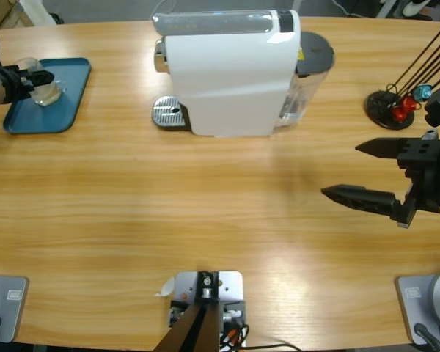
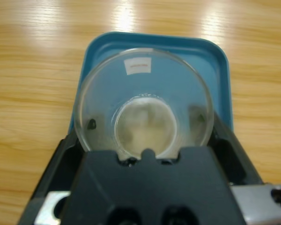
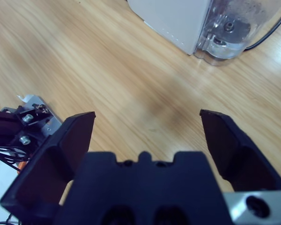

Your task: Pour coffee

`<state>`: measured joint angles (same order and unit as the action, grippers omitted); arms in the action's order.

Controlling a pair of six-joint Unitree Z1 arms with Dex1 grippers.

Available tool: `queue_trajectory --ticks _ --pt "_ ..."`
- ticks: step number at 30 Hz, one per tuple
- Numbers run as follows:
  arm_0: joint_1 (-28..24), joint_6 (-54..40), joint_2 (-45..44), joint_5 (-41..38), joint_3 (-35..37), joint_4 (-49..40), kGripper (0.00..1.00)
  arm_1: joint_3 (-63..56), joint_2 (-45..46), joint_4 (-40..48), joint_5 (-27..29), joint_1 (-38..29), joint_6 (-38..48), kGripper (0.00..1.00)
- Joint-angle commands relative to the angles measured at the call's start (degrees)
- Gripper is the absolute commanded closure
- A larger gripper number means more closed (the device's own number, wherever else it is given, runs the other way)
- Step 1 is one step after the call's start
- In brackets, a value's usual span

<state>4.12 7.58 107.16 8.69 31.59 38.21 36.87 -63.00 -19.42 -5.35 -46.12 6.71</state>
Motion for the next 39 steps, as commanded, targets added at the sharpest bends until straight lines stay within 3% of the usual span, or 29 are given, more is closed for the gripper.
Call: queue_trajectory --ticks 1,8,10,13,16,21,25,30,34,39 --pt "-1.2 0.3 1.7 -0.1 -0.9 0.2 0.009 -0.8 -1.2 0.1 -0.9 -0.4 0.5 0.000" --pt "-0.2 0.2 -2.1 -1.1 -3.5 -1.4 0.009 -0.8 -1.1 0.0 -1.1 -0.4 0.5 0.000" --pt "0.9 0.2 -6.7 -1.7 -3.9 -4.6 0.009 -0.9 -1.0 0.0 -1.2 -0.4 0.5 0.000" --pt "4.2 0.2 -18.0 -1.7 -2.3 -15.7 0.009 -0.9 -0.9 0.0 -1.3 -0.4 0.5 0.000" --pt "8.7 0.1 -31.3 -1.7 3.2 -33.3 0.009 -1.0 -0.6 0.0 -1.3 -0.4 0.5 0.000" --pt "21.6 0.0 -45.0 -2.5 16.9 -59.8 0.009 -1.0 -0.8 0.1 -1.4 -0.4 0.4 0.000" --pt "32.6 -2.0 -45.7 -6.2 23.6 -71.9 0.011 -0.7 -1.6 0.1 -2.4 -0.4 -0.2 0.000" --pt "41.7 -4.2 -38.4 -10.7 22.5 -74.4 0.110 -0.5 -2.5 -0.3 -3.1 -0.4 -0.8 0.000" --pt "42.4 -5.5 -31.0 -15.0 20.7 -73.4 0.110 -0.4 -2.8 -0.6 -3.4 -0.4 -1.0 0.000" --pt "42.4 -8.7 -31.7 -16.8 17.8 -73.1 0.110 -0.4 -3.4 -0.6 -3.5 -0.4 -1.0 0.000"
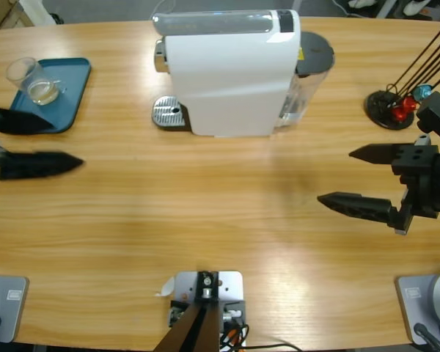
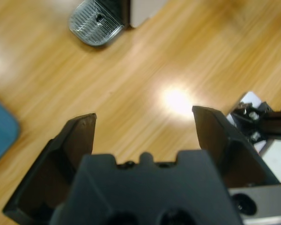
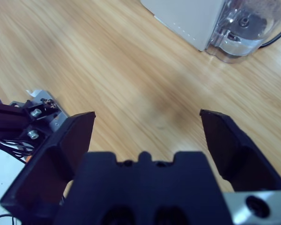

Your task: Pour coffee

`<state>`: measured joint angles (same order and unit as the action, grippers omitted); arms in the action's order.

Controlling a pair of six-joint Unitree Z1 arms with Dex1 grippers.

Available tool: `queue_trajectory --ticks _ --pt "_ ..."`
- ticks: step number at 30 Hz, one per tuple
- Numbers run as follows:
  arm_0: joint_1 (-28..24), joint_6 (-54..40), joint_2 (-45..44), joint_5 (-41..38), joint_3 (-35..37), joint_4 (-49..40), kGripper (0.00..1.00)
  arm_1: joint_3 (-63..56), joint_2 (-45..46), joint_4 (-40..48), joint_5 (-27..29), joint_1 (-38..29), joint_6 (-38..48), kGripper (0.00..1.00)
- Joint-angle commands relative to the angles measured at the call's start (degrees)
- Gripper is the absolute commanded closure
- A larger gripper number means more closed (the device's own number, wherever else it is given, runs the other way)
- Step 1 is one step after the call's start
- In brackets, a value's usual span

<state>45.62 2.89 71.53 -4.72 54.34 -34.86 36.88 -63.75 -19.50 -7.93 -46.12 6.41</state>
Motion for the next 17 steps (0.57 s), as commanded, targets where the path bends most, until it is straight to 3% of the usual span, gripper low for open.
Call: queue_trajectory --ticks 1,4,8,17 --pt "0.9 -4.0 3.4 -3.6 -5.9 0.0 0.116 -0.4 -2.7 -0.5 -0.9 -0.4 -0.8 0.000" --pt "1.3 -3.9 0.2 -5.6 -8.2 3.9 0.183 -0.4 -3.1 -0.5 -1.0 -0.4 -0.9 0.000" --pt "1.6 -3.4 0.5 -9.3 -12.4 13.0 0.184 -0.4 -4.0 0.2 -1.1 -0.4 -1.6 0.000" --pt "1.6 -4.3 2.4 -9.0 -14.3 16.5 0.176 -4.5 0.6 7.1 3.1 -0.4 -4.6 0.000"
